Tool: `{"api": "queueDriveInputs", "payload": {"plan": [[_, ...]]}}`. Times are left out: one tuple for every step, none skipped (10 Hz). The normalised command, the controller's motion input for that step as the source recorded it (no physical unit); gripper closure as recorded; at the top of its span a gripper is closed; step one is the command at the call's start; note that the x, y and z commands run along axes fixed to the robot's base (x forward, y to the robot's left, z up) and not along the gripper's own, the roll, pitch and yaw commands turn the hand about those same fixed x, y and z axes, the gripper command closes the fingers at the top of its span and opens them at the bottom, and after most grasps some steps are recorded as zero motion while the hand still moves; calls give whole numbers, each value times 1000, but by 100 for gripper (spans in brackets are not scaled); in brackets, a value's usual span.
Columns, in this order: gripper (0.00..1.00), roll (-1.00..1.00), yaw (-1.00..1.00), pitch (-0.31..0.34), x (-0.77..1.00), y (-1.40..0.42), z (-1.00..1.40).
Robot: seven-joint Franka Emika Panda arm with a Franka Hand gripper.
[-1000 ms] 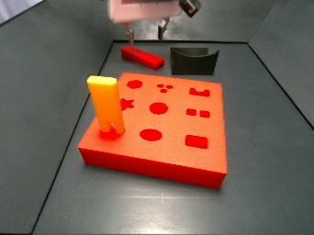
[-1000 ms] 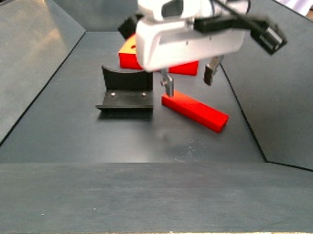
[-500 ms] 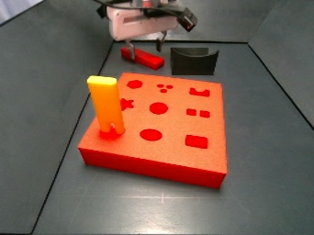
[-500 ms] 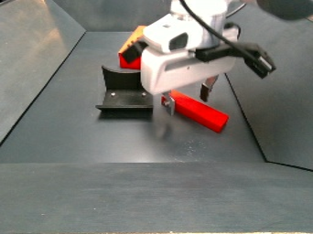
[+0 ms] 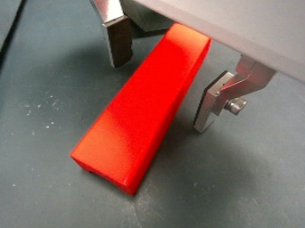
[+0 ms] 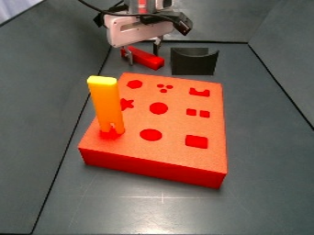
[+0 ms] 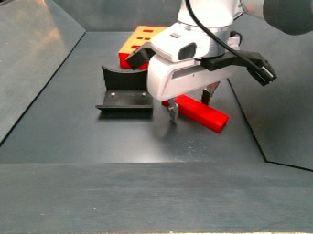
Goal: Pick up the arch object. Move up. Place the arch object on the fixture. Regrasp the arch object. Rotate the arch object. Move to above the board. Insert the arch object.
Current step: Pick up the arch object.
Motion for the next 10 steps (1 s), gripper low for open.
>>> {"api": "queueDriveInputs", "payload": {"plan": [[0, -120, 0, -126, 0, 0, -429], [0, -3, 0, 0, 0, 0, 0], [100, 0, 0, 0, 0, 0, 0], [100, 0, 0, 0, 0, 0, 0], [100, 0, 0, 0, 0, 0, 0], [100, 0, 0, 0, 0, 0, 0], [100, 0, 0, 0, 0, 0, 0], [100, 0, 0, 0, 0, 0, 0], [100, 0, 0, 0, 0, 0, 0], [100, 0, 0, 0, 0, 0, 0]]}}
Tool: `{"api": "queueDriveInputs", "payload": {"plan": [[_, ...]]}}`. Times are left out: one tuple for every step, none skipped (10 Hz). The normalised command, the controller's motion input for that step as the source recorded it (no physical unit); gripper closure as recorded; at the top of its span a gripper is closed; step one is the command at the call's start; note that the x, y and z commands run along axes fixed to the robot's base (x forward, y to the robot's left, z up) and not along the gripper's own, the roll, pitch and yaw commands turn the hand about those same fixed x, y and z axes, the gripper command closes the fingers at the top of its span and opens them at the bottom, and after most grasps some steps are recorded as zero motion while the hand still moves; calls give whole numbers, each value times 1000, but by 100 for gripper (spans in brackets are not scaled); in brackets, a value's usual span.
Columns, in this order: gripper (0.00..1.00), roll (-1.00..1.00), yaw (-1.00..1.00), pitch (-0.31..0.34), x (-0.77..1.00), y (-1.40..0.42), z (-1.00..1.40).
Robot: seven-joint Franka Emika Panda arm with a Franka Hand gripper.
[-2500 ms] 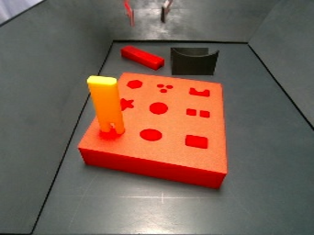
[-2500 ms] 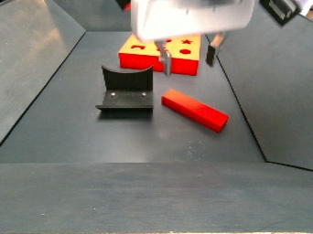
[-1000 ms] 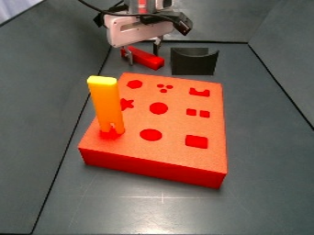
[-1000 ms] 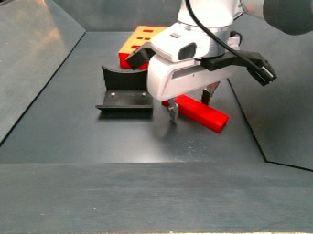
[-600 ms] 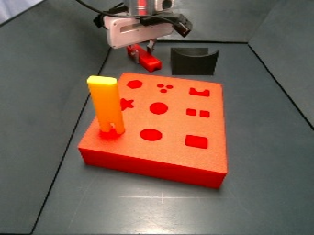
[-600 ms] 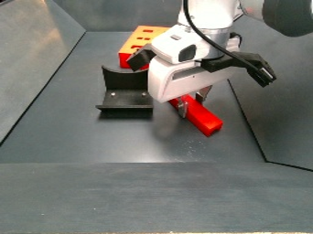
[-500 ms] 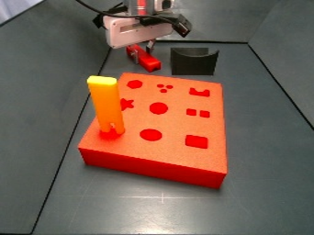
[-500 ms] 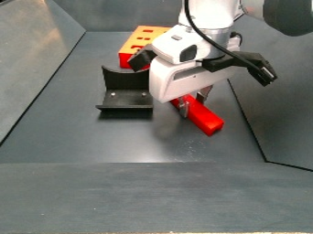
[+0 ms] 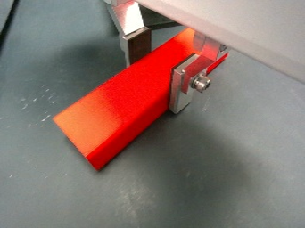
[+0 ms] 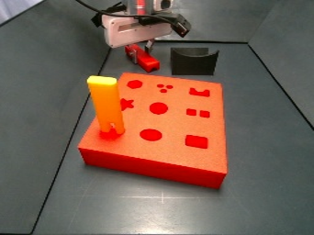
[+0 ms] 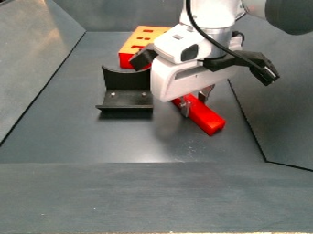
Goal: Pick up the arch object. Move up. Place the arch object on the fixture. Regrasp the arch object. Rotate the arch object. Move to above the board. Insert the arch object.
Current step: Pick up the arch object, then move up, then place the arch object on the fixture.
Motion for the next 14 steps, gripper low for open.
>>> {"api": "queueDriveInputs", "payload": {"plan": [[100, 0, 0, 0, 0, 0, 0], [100, 0, 0, 0, 0, 0, 0], [100, 0, 0, 0, 0, 0, 0], [100, 0, 0, 0, 0, 0, 833], [100, 17, -5, -20, -33, 82, 853], [100, 22, -16, -5, -55, 59, 767], [100, 32, -21, 2, -46, 29, 651], [100, 45, -25, 22, -34, 21, 517], [100, 63, -24, 52, -23, 15, 332], [100, 78, -24, 65, -20, 9, 193], [100, 0, 0, 0, 0, 0, 1000], [100, 4, 1, 9, -1, -2, 1000], [100, 21, -5, 28, -13, 1, 1000], [100, 39, -13, 37, -16, 2, 1000]]}}
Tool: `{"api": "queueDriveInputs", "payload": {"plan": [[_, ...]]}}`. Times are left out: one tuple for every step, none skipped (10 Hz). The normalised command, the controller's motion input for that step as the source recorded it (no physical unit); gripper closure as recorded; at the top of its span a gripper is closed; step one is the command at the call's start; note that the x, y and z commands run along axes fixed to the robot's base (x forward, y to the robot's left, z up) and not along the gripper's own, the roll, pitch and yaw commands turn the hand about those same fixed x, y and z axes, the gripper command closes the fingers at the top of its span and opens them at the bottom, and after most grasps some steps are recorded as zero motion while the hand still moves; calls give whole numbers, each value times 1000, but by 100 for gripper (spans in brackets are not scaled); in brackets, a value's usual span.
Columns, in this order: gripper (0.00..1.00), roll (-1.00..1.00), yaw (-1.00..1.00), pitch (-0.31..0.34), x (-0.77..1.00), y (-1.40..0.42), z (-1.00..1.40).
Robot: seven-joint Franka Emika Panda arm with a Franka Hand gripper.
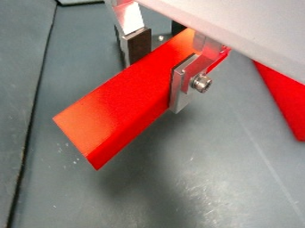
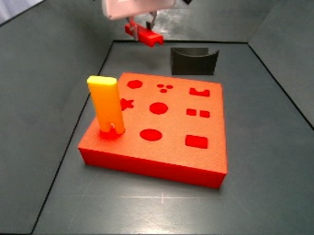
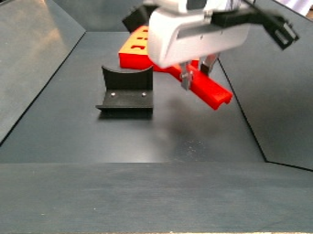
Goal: Pick up the arch object. Move up. Place the arch object on the fixture. Regrasp the arch object. Rotate the arch object. Move to above the board. Insert the arch object.
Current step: Place the arch object on the fixture.
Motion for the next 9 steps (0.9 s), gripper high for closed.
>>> {"api": "queueDriveInputs", "payload": {"plan": [[100, 57, -18, 47, -18, 3, 1000], [100, 73, -16, 54, -23, 1, 1000], [100, 85, -7, 57, -25, 1, 1000], [100, 95, 5, 61, -27, -2, 1000], [100, 108, 18, 69, -29, -1, 931], [100, 115, 22, 75, -24, -2, 790], [100, 118, 26, 81, -19, -1, 650], [100, 104, 29, 84, -7, 0, 462], [100, 93, 29, 91, 0, 5, 269]]}}
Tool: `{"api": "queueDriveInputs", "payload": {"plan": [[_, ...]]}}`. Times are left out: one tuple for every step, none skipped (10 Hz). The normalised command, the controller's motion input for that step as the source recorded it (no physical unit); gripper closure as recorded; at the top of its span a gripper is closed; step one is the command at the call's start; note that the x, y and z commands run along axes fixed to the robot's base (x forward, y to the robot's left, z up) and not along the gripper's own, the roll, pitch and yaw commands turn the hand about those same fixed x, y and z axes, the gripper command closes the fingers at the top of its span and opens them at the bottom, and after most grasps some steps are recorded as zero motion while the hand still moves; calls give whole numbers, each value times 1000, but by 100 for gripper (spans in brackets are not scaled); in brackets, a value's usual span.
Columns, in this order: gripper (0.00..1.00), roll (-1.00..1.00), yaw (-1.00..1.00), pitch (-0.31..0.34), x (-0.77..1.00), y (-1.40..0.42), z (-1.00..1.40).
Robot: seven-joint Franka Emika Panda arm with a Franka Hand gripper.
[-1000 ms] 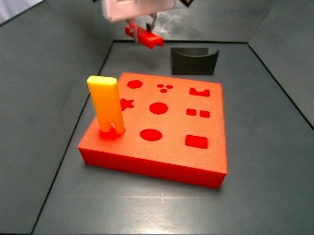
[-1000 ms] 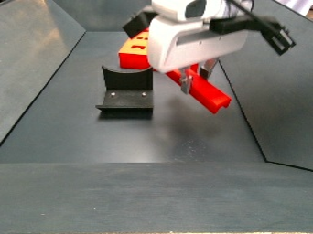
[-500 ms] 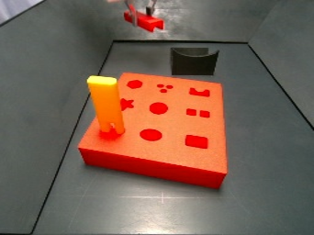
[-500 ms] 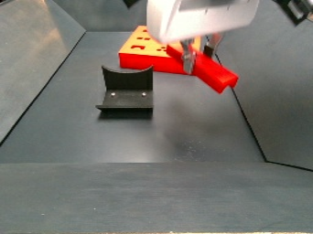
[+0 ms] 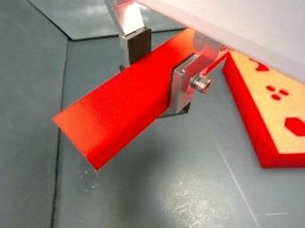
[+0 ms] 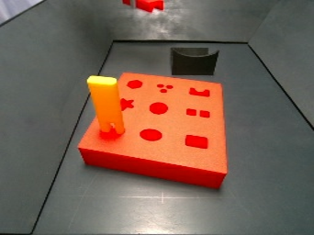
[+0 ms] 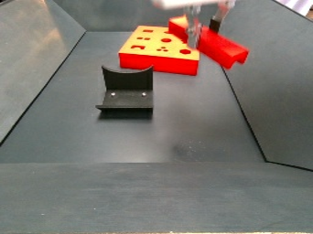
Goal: Pick up the arch object. Move up. Place the arch object on the fixture. Regrasp the arch object. Rotate the arch object. Move to above the board. Insert the arch object.
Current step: Place the arch object on the fixture.
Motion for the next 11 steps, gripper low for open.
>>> {"api": "queueDriveInputs", "payload": {"plan": [[100, 89, 30, 94, 4, 5, 169], [100, -108, -1000, -55, 1000, -76, 115], [100, -117, -1000, -55, 1000, -73, 99], [100, -136, -1000, -46, 1000, -60, 86], [100, -159, -1000, -39, 1000, -55, 78], [100, -187, -1000, -26, 1000, -48, 70], [100, -218, -1000, -10, 1000, -41, 62], [100, -238, -949, 14, 1000, -34, 56], [100, -203, -705, 37, 1000, -30, 52], [100, -158, -422, 56, 1000, -23, 43], [100, -134, -276, 65, 1000, -20, 41]]}}
